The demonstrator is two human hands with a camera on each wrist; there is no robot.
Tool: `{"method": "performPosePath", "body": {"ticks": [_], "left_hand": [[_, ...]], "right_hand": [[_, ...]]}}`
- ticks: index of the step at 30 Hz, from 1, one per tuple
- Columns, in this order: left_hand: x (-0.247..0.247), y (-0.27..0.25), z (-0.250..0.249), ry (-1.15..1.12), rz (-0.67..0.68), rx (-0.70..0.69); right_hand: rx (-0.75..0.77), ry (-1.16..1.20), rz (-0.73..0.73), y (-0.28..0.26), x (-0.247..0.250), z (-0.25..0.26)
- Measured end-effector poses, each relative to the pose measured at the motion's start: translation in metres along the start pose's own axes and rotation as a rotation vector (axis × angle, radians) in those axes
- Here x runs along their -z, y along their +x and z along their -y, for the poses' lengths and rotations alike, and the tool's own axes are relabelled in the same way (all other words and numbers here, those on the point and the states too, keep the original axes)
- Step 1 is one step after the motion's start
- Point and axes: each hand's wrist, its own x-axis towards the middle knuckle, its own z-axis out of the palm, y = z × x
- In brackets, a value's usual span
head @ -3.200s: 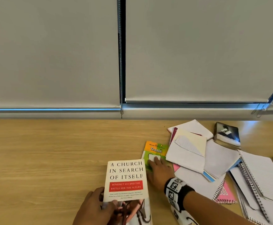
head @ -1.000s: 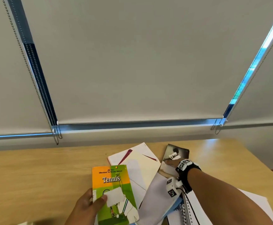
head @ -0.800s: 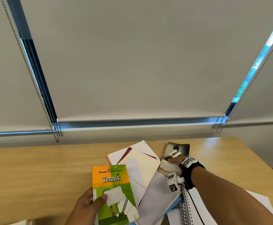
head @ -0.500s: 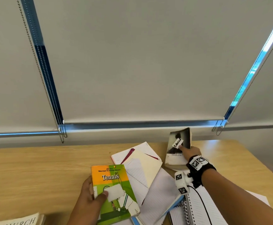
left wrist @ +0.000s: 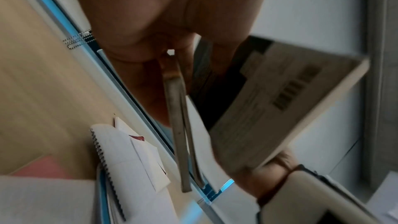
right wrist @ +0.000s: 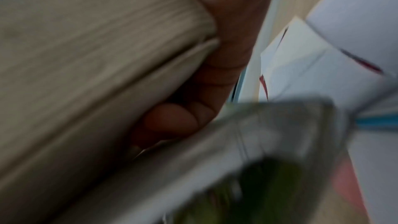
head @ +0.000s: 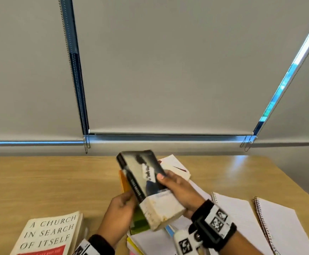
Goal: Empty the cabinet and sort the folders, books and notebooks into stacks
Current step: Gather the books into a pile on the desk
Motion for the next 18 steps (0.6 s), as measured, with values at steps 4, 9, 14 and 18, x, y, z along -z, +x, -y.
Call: {"method": "performPosePath", "body": {"ticks": [4,9,14,18], "left_hand": [[0.02,-0.023,0.002,-0.212,-0.036,0.035],[0.043,-0.044,0.005,-0.158,-0.033,0.105],[0.071,-0.065,-0.003,-0.036,-0.05,-0.054],[0.089,-0.075,-0.008,-0.01,-0.109,-0.163]], "right_hand": [[0.103,-0.377,-0.046,-0.006,-0.047,-0.028],[0.292,-0.78,-0.077,-0.027,-0.091,-0.03],[0.148,-0.441,0.16,-0.057,-0.128,-0.012],[0.189,-0.287,0.09,-0.061,-0.133,-0.01]]}}
